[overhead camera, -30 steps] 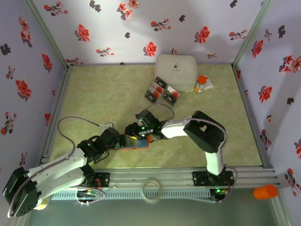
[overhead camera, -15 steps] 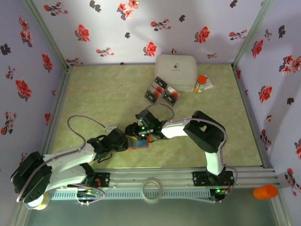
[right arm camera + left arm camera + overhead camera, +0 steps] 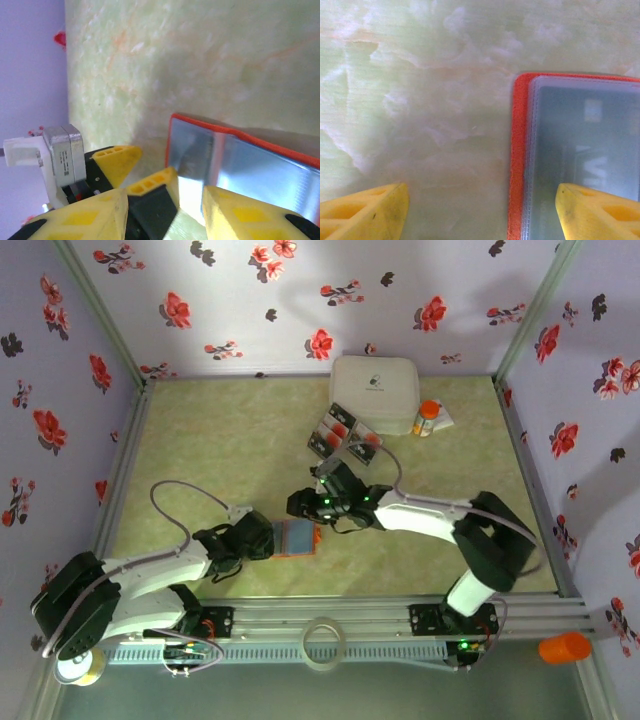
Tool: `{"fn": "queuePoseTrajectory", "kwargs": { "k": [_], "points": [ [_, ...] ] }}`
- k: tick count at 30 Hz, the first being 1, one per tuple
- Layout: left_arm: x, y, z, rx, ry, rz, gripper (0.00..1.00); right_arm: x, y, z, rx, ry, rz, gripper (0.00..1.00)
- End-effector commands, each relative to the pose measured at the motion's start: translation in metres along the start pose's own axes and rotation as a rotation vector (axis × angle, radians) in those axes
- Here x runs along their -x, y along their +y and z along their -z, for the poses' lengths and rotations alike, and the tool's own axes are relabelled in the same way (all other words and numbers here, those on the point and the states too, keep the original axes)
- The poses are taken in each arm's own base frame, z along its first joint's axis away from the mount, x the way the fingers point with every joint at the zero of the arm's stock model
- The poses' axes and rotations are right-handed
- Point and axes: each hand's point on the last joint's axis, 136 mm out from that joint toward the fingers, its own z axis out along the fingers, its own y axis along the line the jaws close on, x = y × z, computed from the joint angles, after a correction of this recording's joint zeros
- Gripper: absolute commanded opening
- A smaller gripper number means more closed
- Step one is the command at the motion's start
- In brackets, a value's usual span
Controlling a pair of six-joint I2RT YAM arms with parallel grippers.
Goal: Put the credit cards into the card holder
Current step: Turn over the card slot at the card holder.
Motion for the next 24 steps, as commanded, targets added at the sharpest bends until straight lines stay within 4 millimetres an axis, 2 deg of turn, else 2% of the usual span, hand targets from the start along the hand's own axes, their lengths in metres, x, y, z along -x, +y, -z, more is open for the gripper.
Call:
{"fn": "queuePoseTrajectory", "kwargs": {
  "k": [1, 3, 5, 11, 15, 20, 24],
  "points": [
    [-0.001, -0.004, 0.002, -0.014, 0.007, 0.01, 0.78, -0.017, -0.07, 0.028, -0.347, 0.032, 0.133, 0.46],
    [-0.001, -0.005, 0.002, -0.015, 0.005, 0.011, 0.78, -0.018, -0.083, 0.037, -0.425, 0.034, 0.173, 0.48],
    [-0.001, -0.005, 0.002, -0.017, 0.004, 0.013, 0.78, -0.019, -0.089, 0.037, -0.452, 0.045, 0.189, 0.5],
    [-0.001, -0.007, 0.001, -0.015, 0.007, 0.007, 0.78, -0.025, -0.084, 0.016, -0.421, 0.086, 0.195, 0.5],
    [-0.001, -0.008, 0.0, -0.015, 0.009, 0.004, 0.78, -0.026, -0.088, 0.006, -0.422, 0.098, 0.186, 0.5],
    [0.0, -0.01, 0.0, -0.019, 0.007, 0.001, 0.78, -0.024, -0.088, 0.007, -0.423, 0.077, 0.177, 0.49],
    [0.0, -0.01, 0.0, -0.022, 0.007, 0.002, 0.78, -0.02, -0.077, 0.016, -0.395, 0.047, 0.174, 0.49]
  ]
}}
